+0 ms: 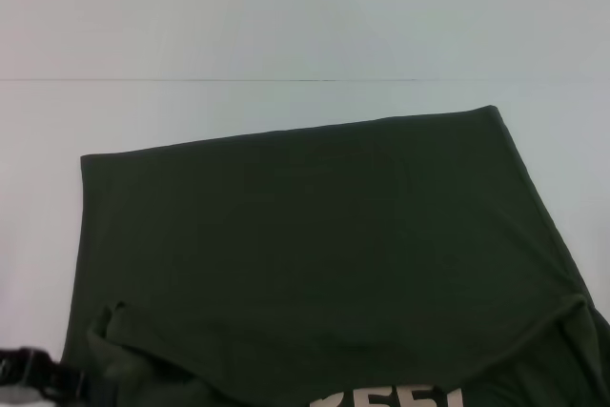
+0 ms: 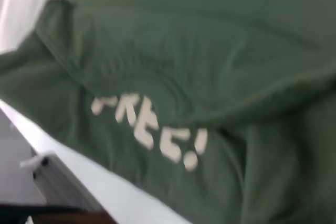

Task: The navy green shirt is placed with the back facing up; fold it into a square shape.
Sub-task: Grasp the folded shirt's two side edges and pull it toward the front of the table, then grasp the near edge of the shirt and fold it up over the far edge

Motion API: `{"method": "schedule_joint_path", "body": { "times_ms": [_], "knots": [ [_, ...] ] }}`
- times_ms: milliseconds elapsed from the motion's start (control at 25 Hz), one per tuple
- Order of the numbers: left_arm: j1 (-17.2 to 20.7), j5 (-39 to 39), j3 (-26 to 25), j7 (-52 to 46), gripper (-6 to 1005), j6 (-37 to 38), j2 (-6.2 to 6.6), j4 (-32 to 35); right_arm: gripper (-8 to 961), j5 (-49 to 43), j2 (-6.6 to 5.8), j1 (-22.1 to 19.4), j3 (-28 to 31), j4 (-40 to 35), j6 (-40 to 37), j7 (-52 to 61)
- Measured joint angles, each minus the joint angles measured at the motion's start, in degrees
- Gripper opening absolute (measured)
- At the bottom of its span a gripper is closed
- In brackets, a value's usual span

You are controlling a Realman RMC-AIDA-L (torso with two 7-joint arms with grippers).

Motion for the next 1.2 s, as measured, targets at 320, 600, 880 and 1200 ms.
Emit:
{"method": "schedule_joint_path", "body": {
  "times_ms": [320, 600, 880, 1200],
  "knots": [
    [-2.1, -0.1, -8.6, -2.5, 53, -3.3, 0.70, -0.2, 9, 3.0, -1.02, 3.9, 11.3, 0.6, 1.0, 3.5],
    [-2.9, -0.2, -15.4, -3.9, 53, -11.5, 1.11, -0.2, 9, 12.8, -2.61, 5.6, 12.7, 3.6, 10.2, 7.4],
    [-4.7, -5.3, -17.0, -3.1, 53, -28.5, -1.16, -3.6, 9, 17.9, -1.67, 8.4, 12.2, 8.3, 24.5, 7.0],
    [-8.9, -6.0, -16.9, -0.4, 55, -42.0, -5.01, -4.4, 9, 22.4, 1.68, 9.8, 11.7, 8.9, 39.3, 4.1]
  ]
}}
